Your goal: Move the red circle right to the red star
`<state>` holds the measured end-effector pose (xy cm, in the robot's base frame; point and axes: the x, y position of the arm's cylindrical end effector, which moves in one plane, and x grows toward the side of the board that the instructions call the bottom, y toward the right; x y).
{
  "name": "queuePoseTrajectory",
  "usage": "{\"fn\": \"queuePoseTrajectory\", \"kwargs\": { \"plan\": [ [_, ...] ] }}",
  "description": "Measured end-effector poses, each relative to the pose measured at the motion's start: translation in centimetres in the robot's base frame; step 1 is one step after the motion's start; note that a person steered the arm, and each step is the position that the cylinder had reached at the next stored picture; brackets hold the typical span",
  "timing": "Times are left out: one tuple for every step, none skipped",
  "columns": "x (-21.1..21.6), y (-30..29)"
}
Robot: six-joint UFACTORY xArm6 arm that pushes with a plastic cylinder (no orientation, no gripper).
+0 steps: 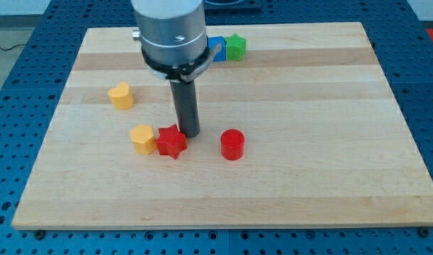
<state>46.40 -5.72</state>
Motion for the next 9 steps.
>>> {"fn": "queuePoseTrajectory", "kwargs": {
  "plan": [
    [-4.1, 3.9],
    [-2.5, 11.1],
    [1.4, 16.5],
    [3.8, 17.2],
    [3.8, 14.6],
    [3.9, 10.8],
    [4.1, 9.5],
    [5.5, 10.0],
    [5.7, 10.0]
  ]
}}
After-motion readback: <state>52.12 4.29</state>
